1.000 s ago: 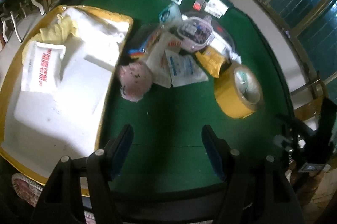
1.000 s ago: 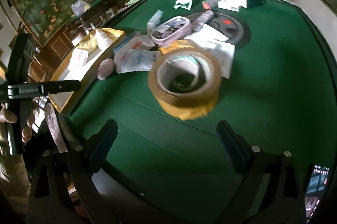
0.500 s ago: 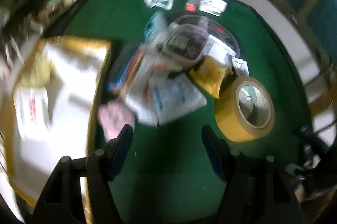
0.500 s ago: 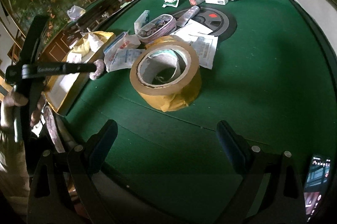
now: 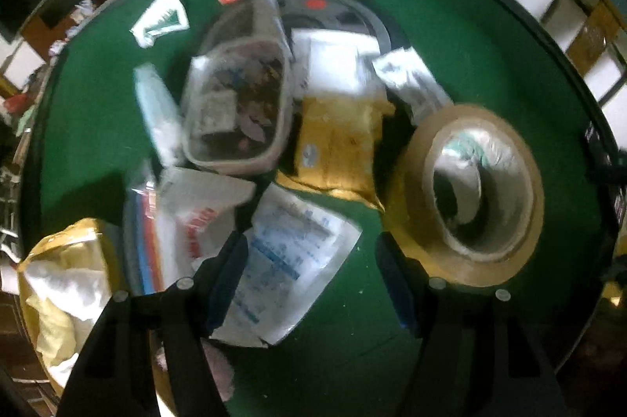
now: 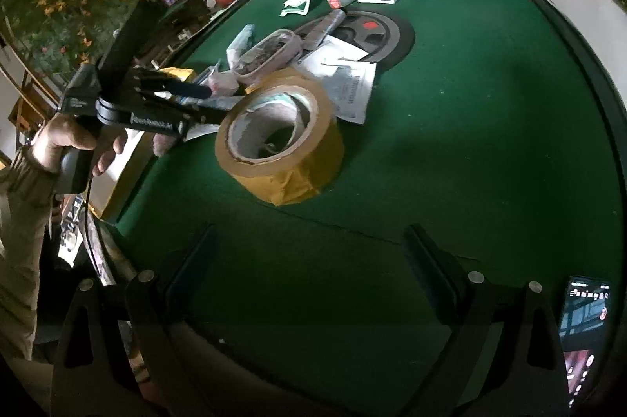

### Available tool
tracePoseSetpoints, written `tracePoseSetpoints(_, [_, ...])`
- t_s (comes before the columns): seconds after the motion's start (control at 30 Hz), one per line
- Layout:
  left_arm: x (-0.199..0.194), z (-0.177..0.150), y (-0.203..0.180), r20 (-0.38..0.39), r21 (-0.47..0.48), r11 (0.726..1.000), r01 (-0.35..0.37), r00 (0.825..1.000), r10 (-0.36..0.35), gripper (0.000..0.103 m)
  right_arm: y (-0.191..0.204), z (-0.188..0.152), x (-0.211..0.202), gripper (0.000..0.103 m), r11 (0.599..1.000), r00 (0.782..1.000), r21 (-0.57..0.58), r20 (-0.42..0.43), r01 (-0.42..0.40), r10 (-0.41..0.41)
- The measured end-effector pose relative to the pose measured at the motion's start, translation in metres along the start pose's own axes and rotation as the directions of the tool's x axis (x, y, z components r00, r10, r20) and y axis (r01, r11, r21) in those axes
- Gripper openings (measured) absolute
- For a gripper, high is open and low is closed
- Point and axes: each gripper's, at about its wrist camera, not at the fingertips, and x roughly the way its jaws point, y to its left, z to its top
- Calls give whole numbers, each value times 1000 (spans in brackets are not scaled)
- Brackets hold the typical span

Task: Organize soft objects
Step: 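Grasp the white desiccant packet with the left gripper while the right grasps a white printed packet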

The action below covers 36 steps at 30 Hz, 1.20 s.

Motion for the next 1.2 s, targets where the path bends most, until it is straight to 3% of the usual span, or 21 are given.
tracePoseSetpoints(0.13, [13,-4,-2,-42,53,998,-34,998,36,68,-7,3,-1,96,1000,1000,19,2,11,-11])
tracePoseSetpoints(0.3, [17,-7,5,-20,11,1000,-19,1000,20,67,-11,5,7,95,999,1000,46,-8,-3,3])
tracePoseSetpoints(0.47, [8,-22,0,45,-22,1000,-22,999,23,48,-13,6,10,96,998,1000,59,-16,-6,7])
tracePoseSetpoints(0.57, [0,-45,-10,70,-51,998,-35,997,39,43,-16,9,8,95,998,1000,70,-21,6,-5])
tracePoseSetpoints(0.63, [-6,-61,-16,67,-93,996,-3,998,9,43,-21,14,7,95,996,1000,83,-22,13,-12])
tracePoseSetpoints(0.7, [-10,-80,-18,61,-152,987,44,998,-35,43,-25,24,5,95,995,1000,99,-17,6,-4])
tracePoseSetpoints(0.87, [-25,-117,-41,47,-209,977,54,998,-45,43,-37,68,15,94,991,999,130,-26,-39,43])
tracePoseSetpoints(0.97, [-28,-128,-48,51,-217,975,55,998,-44,44,-42,99,38,80,985,995,162,-70,-52,64])
tracePoseSetpoints(1.2, [-26,-127,-46,39,-220,974,54,998,-47,46,-33,148,115,73,986,978,154,-209,58,-25])
